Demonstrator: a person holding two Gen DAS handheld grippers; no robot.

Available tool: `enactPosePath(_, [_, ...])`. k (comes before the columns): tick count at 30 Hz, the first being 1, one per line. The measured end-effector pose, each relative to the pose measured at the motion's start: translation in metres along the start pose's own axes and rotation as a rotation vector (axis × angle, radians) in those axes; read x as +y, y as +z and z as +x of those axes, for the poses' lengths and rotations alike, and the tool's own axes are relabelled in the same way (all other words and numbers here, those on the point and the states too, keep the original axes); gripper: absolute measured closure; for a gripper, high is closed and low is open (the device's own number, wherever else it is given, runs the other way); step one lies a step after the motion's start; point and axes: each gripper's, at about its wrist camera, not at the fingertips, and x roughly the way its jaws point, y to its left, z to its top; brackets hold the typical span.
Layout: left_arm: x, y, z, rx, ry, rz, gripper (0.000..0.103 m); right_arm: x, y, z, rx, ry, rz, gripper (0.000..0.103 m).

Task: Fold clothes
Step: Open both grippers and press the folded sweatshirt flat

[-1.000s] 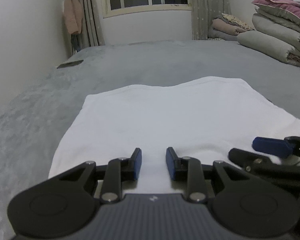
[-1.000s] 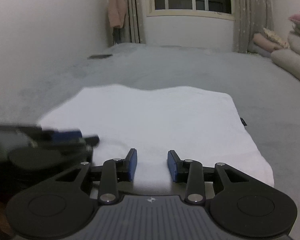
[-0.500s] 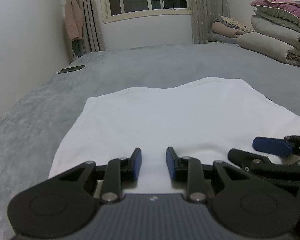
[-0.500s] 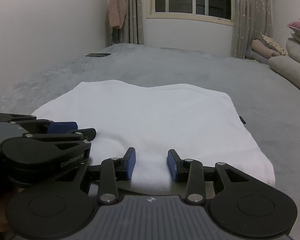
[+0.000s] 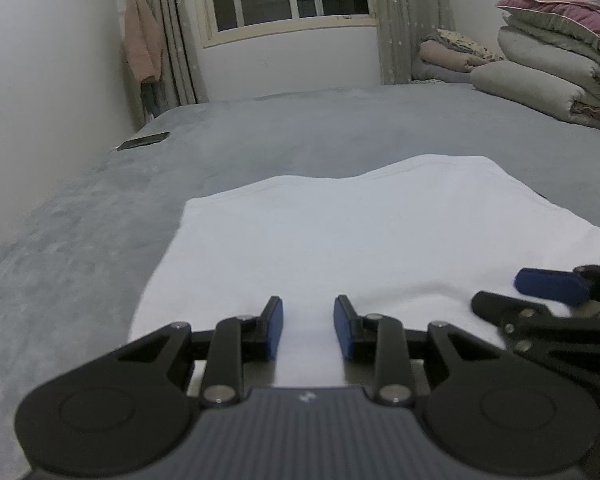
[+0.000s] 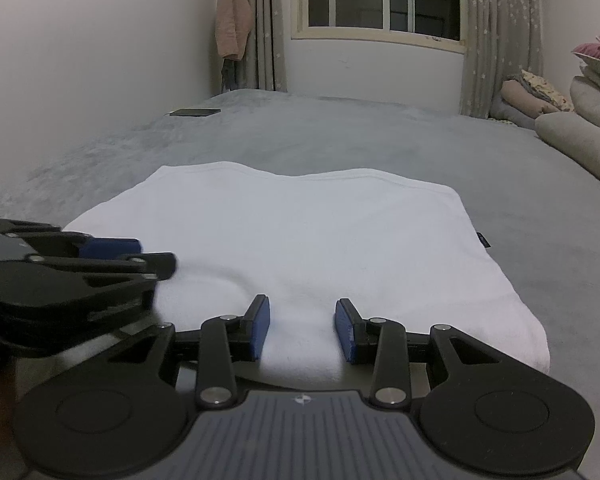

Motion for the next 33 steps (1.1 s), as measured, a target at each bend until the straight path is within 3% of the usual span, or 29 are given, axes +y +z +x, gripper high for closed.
enactPosePath(4, [0.011, 0.002, -0.008, -0.010, 0.038, -0.057, 0.075, 0.003, -0.001, 0.001, 0.001, -0.012, -0.003, 0.068])
enactPosePath(6, [0.021, 0.000, -0.009, -0.014, 0.074, -0.074, 0.064, 0.008, -0.001, 0.001, -0.002, -0.036, -0.029, 0.066])
enactPosePath(11, [0.038, -0.005, 0.001, 0.001, 0.055, -0.132, 0.057, 0.007, -0.001, 0.003, -0.001, -0.035, -0.011, 0.064])
enactPosePath(33, [0.078, -0.013, 0.006, 0.022, -0.004, -0.233, 0.054, 0.008, -0.002, -0.001, -0.015, -0.038, -0.011, 0.064])
